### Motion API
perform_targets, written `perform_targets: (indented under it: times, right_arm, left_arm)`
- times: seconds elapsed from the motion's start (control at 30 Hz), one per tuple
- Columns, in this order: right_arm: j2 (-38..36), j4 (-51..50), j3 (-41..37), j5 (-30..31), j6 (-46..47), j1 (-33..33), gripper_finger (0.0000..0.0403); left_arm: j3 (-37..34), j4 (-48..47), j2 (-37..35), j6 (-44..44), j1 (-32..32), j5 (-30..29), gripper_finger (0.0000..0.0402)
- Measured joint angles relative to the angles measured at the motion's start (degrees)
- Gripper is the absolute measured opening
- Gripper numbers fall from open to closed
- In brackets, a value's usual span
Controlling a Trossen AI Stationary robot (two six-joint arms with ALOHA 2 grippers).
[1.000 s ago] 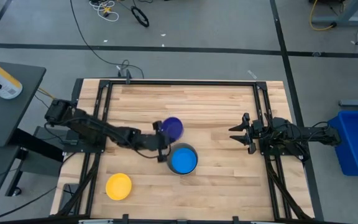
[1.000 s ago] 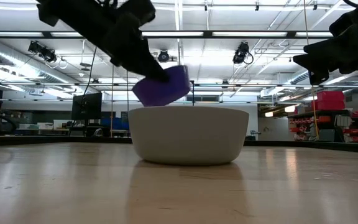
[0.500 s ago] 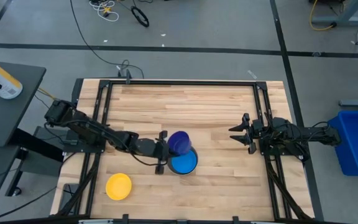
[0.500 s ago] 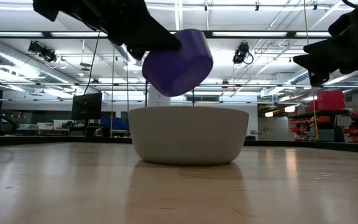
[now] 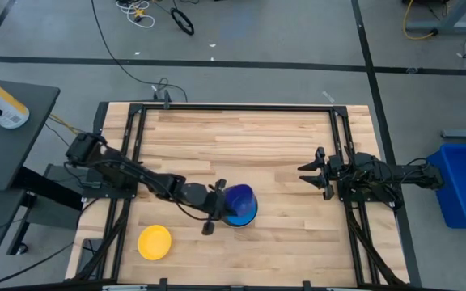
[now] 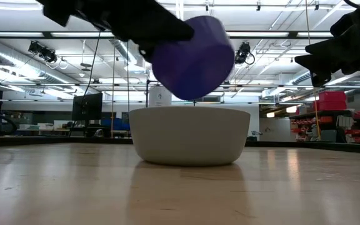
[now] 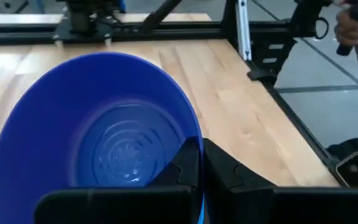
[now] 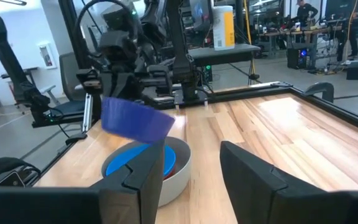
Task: Nest bowls inside each other
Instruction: Stack the blue bowl on the light blue bowl
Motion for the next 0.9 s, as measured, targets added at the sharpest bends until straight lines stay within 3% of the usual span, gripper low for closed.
perform_targets:
  times: [0.27,0.9]
  right_arm:
    - [0.0,0.0,0.0,0.0,0.0,0.0,0.0164]
    - [0.6,0.1,0.0,0.0,0.2,-0.2,0.0164]
  left_arm:
    - [5.9,-11.0,3.9,1.4,-0.1,-1.3,0.0006]
    - [8.0,-18.6,8.7,1.2,-0.3,-1.1,0.0006]
